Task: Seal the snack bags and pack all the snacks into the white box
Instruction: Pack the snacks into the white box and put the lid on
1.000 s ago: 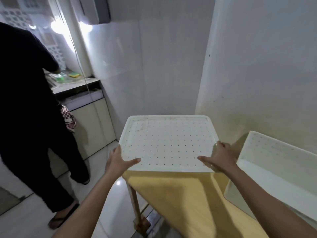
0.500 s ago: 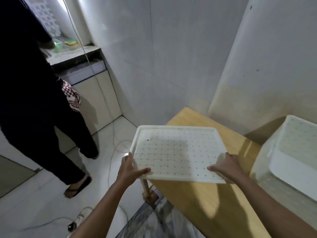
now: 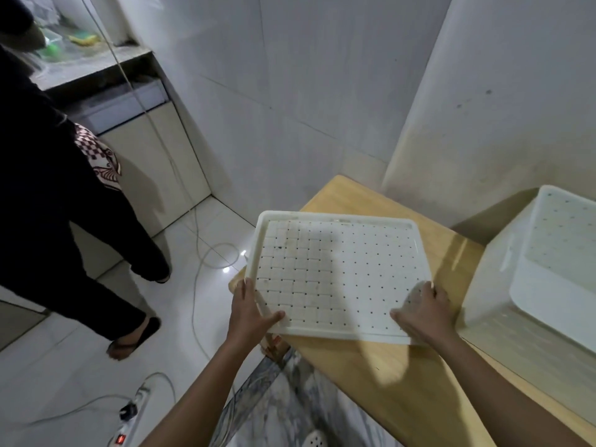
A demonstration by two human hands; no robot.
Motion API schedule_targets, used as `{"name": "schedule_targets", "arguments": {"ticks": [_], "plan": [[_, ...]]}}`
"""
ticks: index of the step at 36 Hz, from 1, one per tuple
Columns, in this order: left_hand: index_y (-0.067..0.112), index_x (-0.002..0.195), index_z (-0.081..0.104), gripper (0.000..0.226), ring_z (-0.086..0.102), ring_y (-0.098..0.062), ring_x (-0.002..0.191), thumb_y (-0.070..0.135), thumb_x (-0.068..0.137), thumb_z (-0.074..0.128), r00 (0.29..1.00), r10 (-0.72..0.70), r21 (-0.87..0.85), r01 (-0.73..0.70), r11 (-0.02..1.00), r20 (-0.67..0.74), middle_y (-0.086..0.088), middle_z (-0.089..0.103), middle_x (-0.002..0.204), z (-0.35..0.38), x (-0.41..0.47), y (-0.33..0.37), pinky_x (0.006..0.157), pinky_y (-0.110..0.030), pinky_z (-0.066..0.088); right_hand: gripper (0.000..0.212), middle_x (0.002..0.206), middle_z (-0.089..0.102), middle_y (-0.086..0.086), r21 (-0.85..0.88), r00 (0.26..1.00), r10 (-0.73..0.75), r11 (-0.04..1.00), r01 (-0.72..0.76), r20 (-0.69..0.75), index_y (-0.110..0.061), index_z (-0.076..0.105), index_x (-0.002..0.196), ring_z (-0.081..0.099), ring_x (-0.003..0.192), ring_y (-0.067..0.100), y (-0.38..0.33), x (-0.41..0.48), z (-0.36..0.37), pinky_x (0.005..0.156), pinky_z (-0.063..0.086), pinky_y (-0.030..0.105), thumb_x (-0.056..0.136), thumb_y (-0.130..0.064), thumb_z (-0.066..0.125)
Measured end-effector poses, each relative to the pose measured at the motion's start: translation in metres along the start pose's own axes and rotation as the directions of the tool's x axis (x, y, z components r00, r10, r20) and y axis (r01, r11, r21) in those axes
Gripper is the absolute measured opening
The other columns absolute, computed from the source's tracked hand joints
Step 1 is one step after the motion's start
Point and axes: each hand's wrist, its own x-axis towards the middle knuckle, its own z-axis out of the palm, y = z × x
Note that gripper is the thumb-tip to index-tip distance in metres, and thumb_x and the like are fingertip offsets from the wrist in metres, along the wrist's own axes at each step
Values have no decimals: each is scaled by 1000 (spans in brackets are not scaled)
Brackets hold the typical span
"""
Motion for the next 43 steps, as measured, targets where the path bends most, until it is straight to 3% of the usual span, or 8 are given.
{"name": "schedule_targets", "arguments": {"ticks": [4, 8, 11, 15, 22, 31, 36, 43], "plan": [[10, 147, 8, 107, 26, -27, 136, 38, 70, 77, 999, -25, 71, 21, 997, 44, -9, 19, 150, -3, -3, 7, 110, -45, 36, 83, 149, 18, 19, 8, 1000, 13, 1000, -13, 27, -8, 23, 139, 23, 136, 36, 1, -5, 1, 106, 31, 42, 74, -28, 70], [10, 142, 23, 91, 31, -28, 130, 34, 73, 76, 999, -27, 125, 23, 992, 27, -12, 31, 142, -13, -10, 25, 107, -44, 39, 55, 147, 24, 13, 51, 998, -18, 999, 14, 66, -9, 38, 131, 24, 135, 31, -4, -18, -12, 96, 33, 34, 80, -12, 58], [7, 140, 29, 74, 29, -30, 134, 32, 82, 67, 999, 49, 145, -51, 988, 16, -14, 33, 144, -22, -19, 50, 107, -43, 35, 65, 149, 26, 11, 83, 988, -135, 988, 128, 81, -10, 33, 139, 28, 136, 29, -8, -32, -29, 104, 31, 33, 82, -17, 61], [4, 143, 24, 72, 23, -30, 140, 41, 89, 55, 988, 157, 227, -156, 961, 15, -13, 27, 151, -33, -39, 94, 113, -42, 24, 55, 141, 38, 7, 99, 957, -286, 955, 280, 45, -12, 39, 136, 43, 125, 23, -16, -60, -63, 93, 38, 28, 86, -19, 60], [5, 142, 28, 66, 21, -29, 140, 41, 92, 50, 915, 401, 211, -402, 891, 47, -10, 28, 151, -24, -106, 192, 112, -41, 24, 46, 133, 50, 3, 69, 899, -412, 902, 425, -151, -15, 48, 129, 48, 121, 18, 19, -131, -136, 99, 41, 31, 85, -22, 59], [9, 140, 35, 62, 25, -27, 137, 39, 90, 55, 736, 652, 75, -672, 737, 184, -9, 33, 148, 75, -249, 305, 109, -38, 28, 45, 132, 49, 2, 115, 919, -152, 972, 206, -363, -15, 47, 131, 48, 120, 19, 204, -243, -221, 95, 39, 27, 88, -22, 58], [8, 139, 36, 61, 25, -27, 137, 39, 90, 55, 572, 761, -23, -795, 607, 308, -8, 34, 147, 161, -339, 357, 110, -37, 27, 18, 105, 57, 9, 169, 882, 62, 985, 20, -468, -19, 60, 101, 55, 103, 26, 322, -314, -252, 73, 40, 28, 83, -21, 60], [8, 133, 45, 57, 42, -29, 127, 37, 86, 60, 325, 812, -102, -901, 422, 484, -12, 46, 138, 279, -459, 412, 106, -34, 32, 42, 127, 56, 9, 345, 778, 368, 916, -207, -510, -10, 53, 124, 52, 115, 22, 466, -397, -269, 93, 39, 26, 84, -18, 62]]}}
